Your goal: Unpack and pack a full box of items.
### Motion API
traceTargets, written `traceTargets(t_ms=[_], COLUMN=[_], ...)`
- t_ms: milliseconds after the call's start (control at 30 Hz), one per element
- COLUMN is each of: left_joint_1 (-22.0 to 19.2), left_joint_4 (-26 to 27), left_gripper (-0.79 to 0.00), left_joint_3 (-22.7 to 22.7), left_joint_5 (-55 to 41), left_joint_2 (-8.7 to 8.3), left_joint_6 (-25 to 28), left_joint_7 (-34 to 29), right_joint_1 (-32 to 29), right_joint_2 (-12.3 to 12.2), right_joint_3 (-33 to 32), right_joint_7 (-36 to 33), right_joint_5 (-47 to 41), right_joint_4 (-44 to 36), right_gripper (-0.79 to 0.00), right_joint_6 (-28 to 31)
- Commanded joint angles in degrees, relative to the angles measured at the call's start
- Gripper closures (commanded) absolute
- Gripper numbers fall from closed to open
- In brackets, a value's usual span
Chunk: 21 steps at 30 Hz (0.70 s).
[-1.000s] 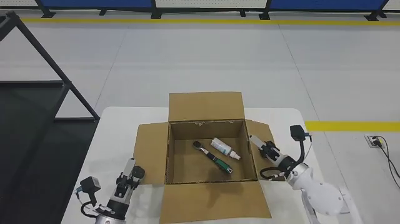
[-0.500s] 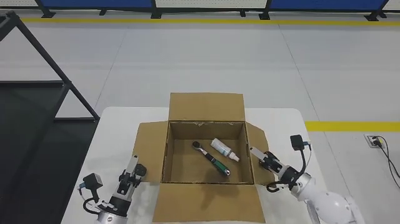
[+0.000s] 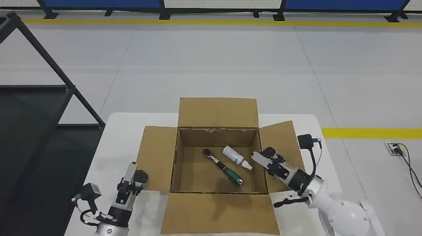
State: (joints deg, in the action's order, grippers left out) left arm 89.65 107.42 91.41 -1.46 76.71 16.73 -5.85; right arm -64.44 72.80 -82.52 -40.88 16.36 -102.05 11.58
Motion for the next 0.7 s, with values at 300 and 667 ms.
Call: traceTargets(t_ms=[300, 667], left_joint_1=[2.6, 2.7], left_joint_4=[3.7, 3.8], left_gripper=[-0.785, -0.785], left_joint_3=[1.1, 1.1], left_joint_5=[-6.7, -7.9], left_joint_2=[0.33, 0.38], left_joint_6=[3.1, 3.1], left_joint_7=[3.7, 4.2], right_joint_1=[13.9, 13.9], right_joint_2=[1.2, 1.2], right_joint_3=[12.7, 12.7], right_joint_7=[-5.4, -5.4], right_joint_5=[4.2, 4.2], right_joint_4=[7.0, 7.0], right_gripper=[-0.785, -0.785], right_joint_6=[-5.1, -5.1])
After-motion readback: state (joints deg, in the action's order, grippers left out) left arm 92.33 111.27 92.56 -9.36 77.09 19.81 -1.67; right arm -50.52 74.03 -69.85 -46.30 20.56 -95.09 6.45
